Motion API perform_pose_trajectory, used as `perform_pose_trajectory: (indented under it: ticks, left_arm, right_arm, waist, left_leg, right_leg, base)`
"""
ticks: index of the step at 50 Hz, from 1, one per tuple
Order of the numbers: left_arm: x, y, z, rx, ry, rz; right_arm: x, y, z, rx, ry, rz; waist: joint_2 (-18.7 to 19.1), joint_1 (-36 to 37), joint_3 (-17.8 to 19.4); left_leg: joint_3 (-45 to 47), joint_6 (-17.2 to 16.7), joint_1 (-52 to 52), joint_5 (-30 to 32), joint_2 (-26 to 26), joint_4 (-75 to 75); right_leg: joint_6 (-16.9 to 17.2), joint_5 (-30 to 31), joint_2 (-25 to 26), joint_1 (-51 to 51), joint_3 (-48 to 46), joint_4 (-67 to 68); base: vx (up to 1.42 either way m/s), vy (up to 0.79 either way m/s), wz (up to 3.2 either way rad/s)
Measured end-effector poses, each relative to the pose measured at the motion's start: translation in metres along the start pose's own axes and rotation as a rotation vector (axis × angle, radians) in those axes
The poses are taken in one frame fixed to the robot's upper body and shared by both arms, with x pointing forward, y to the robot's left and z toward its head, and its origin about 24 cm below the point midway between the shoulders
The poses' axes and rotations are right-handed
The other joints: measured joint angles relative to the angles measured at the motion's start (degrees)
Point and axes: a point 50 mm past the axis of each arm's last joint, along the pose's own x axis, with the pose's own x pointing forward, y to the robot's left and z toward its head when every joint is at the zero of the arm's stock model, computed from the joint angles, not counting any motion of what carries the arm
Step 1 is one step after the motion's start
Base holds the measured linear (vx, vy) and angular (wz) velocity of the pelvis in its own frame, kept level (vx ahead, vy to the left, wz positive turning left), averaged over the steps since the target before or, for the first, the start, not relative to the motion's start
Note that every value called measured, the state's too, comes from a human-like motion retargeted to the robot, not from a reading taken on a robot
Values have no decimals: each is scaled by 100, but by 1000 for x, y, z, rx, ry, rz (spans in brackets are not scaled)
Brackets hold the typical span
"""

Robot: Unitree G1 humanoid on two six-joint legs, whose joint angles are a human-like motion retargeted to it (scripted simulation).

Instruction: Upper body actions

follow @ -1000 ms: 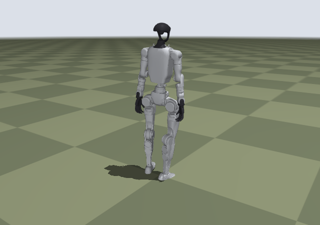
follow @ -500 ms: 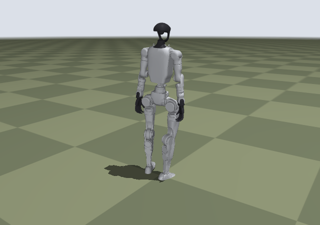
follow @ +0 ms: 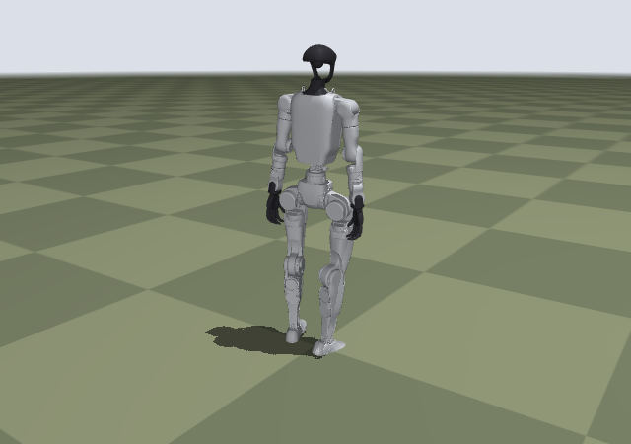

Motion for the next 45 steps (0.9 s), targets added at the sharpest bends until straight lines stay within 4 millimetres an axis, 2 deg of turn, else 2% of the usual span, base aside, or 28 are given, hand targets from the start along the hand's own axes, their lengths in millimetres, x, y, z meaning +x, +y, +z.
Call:
perform_pose_trajectory:
  ticks: [45]
  left_arm:
    - [0, -1, 1, 3, -1, -2]
  right_arm:
    - [0, 0, -1, 0, 3, 0]
  waist:
    - [26, 14, -26]
  left_leg:
    - [-19, -11, -50, 24, -8, -5]
  right_leg:
    - [-1, -1, -11, -35, -11, 2]
  base:
    - [0, 0, 0]
